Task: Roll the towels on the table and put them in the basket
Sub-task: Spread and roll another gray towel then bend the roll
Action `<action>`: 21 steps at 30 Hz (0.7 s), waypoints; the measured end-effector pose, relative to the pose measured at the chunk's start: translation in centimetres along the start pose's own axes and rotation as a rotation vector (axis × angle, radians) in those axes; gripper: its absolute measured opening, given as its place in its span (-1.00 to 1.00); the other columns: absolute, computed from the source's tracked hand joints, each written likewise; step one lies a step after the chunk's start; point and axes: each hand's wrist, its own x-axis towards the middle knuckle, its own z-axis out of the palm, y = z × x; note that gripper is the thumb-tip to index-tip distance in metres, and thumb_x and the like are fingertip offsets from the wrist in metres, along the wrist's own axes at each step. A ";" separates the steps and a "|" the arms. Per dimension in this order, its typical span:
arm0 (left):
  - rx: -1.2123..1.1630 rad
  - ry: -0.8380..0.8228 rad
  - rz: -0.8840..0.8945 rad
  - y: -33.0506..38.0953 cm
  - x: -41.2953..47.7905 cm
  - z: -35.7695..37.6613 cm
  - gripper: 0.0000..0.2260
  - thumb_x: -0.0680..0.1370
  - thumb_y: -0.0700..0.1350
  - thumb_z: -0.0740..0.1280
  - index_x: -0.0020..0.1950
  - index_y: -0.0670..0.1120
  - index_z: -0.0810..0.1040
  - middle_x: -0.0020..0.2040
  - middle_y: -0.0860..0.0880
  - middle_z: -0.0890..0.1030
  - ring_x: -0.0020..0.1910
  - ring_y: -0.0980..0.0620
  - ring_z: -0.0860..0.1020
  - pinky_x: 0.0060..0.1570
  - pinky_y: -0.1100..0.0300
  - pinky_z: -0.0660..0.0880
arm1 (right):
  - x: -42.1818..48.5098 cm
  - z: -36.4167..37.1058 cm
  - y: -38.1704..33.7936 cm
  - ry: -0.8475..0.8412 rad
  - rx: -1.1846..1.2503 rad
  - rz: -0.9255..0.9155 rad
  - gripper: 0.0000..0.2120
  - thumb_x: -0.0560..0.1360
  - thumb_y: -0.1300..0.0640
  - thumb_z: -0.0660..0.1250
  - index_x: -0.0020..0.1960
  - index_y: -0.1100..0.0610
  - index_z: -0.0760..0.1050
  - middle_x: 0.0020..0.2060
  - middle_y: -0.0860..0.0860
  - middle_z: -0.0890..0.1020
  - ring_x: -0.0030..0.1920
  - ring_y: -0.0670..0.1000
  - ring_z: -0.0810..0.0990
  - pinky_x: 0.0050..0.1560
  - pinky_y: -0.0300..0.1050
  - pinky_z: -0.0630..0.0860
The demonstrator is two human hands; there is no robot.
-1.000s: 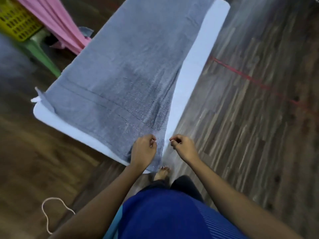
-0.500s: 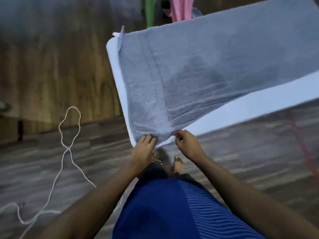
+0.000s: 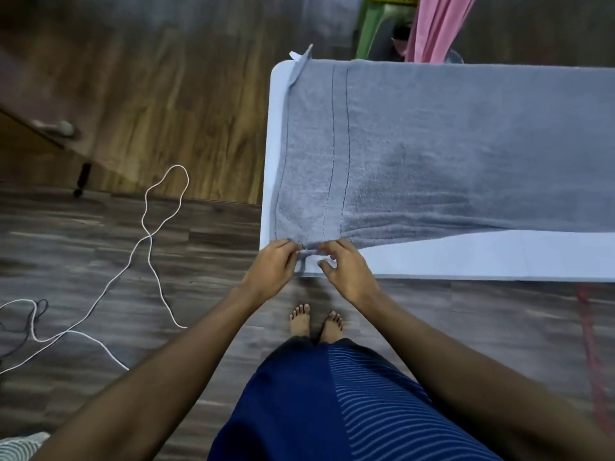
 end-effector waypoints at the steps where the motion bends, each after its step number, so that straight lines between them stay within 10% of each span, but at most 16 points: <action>1: -0.013 0.014 0.002 0.2 0.1 -0.3 -0.88 0.59 -0.24 0.27 0.02 -0.19 0.60 -0.05 -0.08 0.62 -0.07 -0.03 0.55 -0.04 0.18 0.46 | 0.3 0.2 -0.4 0.020 -0.010 -0.017 -0.73 0.51 0.15 0.37 0.20 0.07 0.55 0.08 -0.02 0.53 0.12 -0.01 0.52 0.12 -0.09 0.50; 9: -0.047 0.072 -0.004 0.8 1.2 -1.6 -0.87 0.60 -0.23 0.26 0.02 -0.20 0.60 -0.05 -0.10 0.65 -0.07 -0.02 0.56 -0.07 0.38 0.31 | 1.5 0.5 -2.4 0.288 -0.140 -0.096 -0.85 0.50 0.08 0.38 0.03 0.10 0.56 -0.06 0.01 0.58 0.01 0.08 0.53 -0.08 -0.04 0.52; 21: -0.143 0.068 -0.055 1.6 2.6 -3.7 -0.84 0.58 -0.09 0.33 -0.17 -0.12 0.56 -0.26 0.01 0.61 -0.28 0.06 0.56 -0.24 0.11 0.50 | 2.8 0.3 -3.8 0.466 -0.187 -0.220 -0.85 0.44 0.21 0.41 -0.01 0.15 0.50 -0.09 0.06 0.54 -0.10 0.10 0.49 -0.09 -0.01 0.50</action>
